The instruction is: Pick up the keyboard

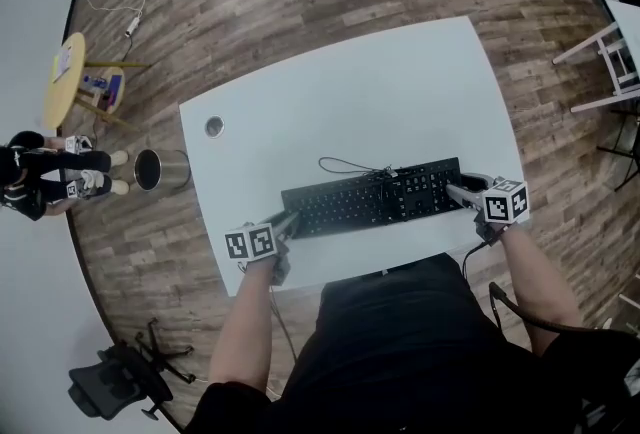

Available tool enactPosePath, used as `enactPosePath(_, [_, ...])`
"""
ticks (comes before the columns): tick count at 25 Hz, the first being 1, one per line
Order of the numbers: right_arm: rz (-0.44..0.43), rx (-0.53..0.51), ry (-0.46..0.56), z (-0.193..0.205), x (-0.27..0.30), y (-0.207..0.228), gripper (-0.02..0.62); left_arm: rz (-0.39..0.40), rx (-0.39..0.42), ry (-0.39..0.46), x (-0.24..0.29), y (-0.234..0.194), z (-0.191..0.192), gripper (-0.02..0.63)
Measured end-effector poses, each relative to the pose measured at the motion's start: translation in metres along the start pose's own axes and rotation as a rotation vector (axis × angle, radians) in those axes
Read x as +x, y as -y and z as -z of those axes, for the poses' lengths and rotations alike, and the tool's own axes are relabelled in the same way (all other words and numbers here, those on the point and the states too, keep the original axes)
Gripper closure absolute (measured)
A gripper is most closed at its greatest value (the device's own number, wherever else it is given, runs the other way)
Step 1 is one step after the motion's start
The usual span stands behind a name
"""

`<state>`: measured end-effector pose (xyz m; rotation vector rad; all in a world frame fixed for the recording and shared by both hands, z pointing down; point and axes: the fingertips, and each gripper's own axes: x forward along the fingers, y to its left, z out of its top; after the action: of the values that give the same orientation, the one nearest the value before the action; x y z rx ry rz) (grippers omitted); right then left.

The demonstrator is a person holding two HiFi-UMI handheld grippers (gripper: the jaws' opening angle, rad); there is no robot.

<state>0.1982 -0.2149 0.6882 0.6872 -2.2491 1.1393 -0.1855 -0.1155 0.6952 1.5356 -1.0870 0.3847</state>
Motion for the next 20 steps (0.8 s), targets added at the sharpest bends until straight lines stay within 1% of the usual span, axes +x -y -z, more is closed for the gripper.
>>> enactPosePath(2, [0.017, 0.016, 0.015, -0.002, 0.000, 0.002, 0.403, -0.007, 0.006, 0.017, -0.003, 0.003, -0.002, 0.453])
enactPosePath(4, [0.030, 0.026, 0.020, -0.004, -0.002, 0.005, 0.403, 0.002, 0.011, 0.032, -0.006, 0.009, -0.005, 0.454])
enactPosePath(6, [0.030, 0.028, 0.023, -0.007, -0.007, 0.005, 0.406, 0.018, 0.009, 0.040, -0.009, 0.014, -0.007, 0.471])
enactPosePath(10, [0.032, 0.013, 0.030, -0.019, -0.016, 0.002, 0.407, 0.031, 0.020, 0.053, -0.015, 0.025, -0.016, 0.472])
enactPosePath(16, [0.034, -0.017, 0.063, -0.047, -0.023, -0.011, 0.407, 0.031, 0.045, 0.081, -0.032, 0.034, -0.039, 0.474])
enactPosePath(20, [0.043, -0.037, 0.078, -0.070, -0.027, -0.019, 0.407, 0.032, 0.031, 0.092, -0.040, 0.036, -0.052, 0.471])
